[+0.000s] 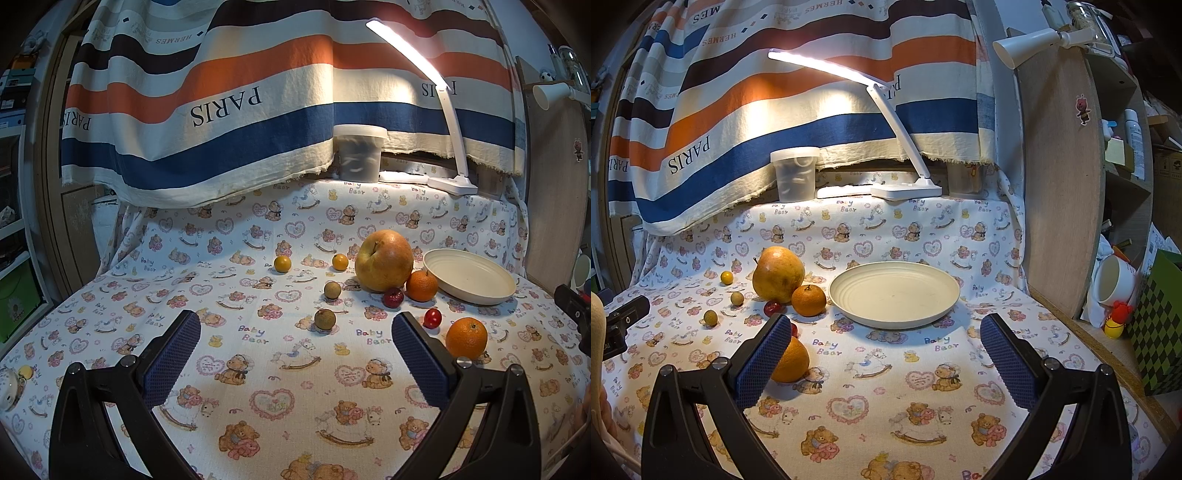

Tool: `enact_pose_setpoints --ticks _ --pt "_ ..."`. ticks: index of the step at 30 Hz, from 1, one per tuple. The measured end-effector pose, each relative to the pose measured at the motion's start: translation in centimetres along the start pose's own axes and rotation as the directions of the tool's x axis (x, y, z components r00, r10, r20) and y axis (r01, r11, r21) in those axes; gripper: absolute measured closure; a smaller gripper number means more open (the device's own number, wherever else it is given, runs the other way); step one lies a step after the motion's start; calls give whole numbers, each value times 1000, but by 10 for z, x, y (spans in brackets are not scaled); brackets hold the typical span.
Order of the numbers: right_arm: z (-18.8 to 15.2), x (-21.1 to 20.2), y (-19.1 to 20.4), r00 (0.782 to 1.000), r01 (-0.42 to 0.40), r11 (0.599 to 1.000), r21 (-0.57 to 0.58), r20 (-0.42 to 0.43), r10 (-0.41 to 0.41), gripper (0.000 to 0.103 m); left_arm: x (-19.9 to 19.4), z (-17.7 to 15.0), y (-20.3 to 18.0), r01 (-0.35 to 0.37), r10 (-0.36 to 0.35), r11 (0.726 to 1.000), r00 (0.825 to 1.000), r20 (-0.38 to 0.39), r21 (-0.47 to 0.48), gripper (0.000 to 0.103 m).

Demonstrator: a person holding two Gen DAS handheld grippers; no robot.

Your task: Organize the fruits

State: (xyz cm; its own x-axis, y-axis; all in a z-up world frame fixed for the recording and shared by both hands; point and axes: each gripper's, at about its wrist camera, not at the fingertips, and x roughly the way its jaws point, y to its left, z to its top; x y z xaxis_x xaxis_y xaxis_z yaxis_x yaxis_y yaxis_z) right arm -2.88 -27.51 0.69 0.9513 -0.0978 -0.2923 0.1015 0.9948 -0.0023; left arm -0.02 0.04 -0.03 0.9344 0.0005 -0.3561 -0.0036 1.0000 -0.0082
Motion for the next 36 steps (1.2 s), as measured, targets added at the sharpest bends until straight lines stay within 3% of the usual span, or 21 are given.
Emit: enact_pose_setpoints --ticks 30,32,34,36 --pt "-3 2 6 1000 -25 1000 -5 -7 25 0 0 0 0 -2 2 1000 1000 -3 2 0" --pt "-2 2 4 1000 5 1000 -3 -7 -5 0 0 0 -2 -20 20 1000 1000 -7 11 0" --pt "1 1 5 998 58 998 -8 -9 -58 0 6 -3 -10 15 -14 999 1000 -18 40 0" --pt "1 3 5 999 29 1000 -10 -13 -29 0 9 -2 -11 15 -13 998 999 -40 55 0"
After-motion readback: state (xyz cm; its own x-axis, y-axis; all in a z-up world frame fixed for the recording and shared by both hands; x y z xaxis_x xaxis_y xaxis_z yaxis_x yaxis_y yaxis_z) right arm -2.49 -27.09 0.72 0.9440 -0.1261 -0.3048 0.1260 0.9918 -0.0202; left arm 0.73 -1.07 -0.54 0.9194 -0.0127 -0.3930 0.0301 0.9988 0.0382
